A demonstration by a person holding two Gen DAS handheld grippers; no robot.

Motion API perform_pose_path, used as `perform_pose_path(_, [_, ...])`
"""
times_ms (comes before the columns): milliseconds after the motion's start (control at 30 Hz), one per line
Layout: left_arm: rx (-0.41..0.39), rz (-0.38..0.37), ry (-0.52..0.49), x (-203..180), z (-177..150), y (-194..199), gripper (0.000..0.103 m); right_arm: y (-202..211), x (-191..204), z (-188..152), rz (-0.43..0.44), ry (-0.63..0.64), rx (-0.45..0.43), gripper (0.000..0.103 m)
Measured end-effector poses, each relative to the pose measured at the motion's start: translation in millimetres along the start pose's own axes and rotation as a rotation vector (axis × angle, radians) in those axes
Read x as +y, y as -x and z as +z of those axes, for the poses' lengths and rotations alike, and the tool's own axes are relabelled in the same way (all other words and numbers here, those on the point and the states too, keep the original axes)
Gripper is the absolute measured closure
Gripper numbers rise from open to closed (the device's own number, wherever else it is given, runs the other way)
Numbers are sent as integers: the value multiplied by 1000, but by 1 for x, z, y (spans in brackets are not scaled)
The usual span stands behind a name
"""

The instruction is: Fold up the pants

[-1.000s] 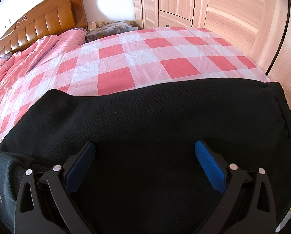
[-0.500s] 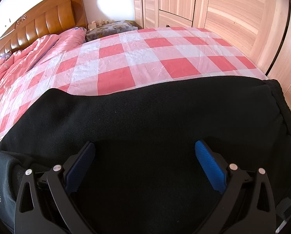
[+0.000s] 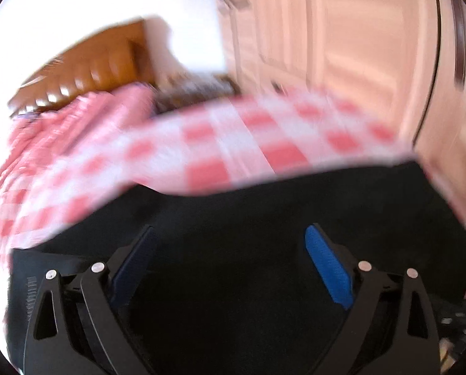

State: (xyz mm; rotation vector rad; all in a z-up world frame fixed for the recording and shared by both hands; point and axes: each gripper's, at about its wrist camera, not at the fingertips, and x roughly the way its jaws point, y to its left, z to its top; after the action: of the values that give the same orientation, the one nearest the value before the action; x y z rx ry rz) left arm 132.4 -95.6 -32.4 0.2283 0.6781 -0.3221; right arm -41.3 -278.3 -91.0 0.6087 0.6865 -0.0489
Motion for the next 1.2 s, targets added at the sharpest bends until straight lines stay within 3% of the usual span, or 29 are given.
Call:
perform_pose_path(133, [-64, 187, 143, 85, -14, 51, 7, 2, 10, 4, -6, 33, -34, 75])
perform_pose_path(233, [-8, 315, 170, 136, -41, 56, 7, 7, 19, 7, -4, 65, -67, 75])
perform_pose_path(400, [80, 286, 64, 138, -81, 34, 7, 19, 54, 18, -21, 162, -139, 76])
perform_pose_path(433, [103, 325, 8, 129, -88, 20, 6, 22, 68, 23, -28, 205, -163, 77])
perform_pose_path(500, [72, 384, -29, 124, -97, 15, 6, 25, 98, 30, -32, 290, -207, 77])
perform_pose_path(600, [111, 327, 15, 142, -95, 19, 6, 24, 152, 37, -12, 429, -259, 78])
perform_pose_path(700, [38, 382, 134, 184, -98, 52, 6, 11, 217, 32, 35, 584, -289, 78])
perform_pose_path(767, [8, 354, 280, 229, -105, 74, 6, -2, 259, 19, 73, 673, -285, 78])
perform_pose_path(833, [4, 381, 350, 264, -114, 90, 6, -20, 302, -5, 112, 760, -260, 79])
perform_pose_path(967, [34, 543, 368, 309, -138, 107, 6, -67, 379, -67, 177, 946, -140, 80])
perform_pose_path(1133, [71, 569, 455, 349, -174, 127, 6, -139, 408, -164, 105, 1240, 68, 82])
perform_pose_path(1200, [84, 547, 457, 352, -182, 129, 6, -138, 400, -182, 68, 1320, -10, 82])
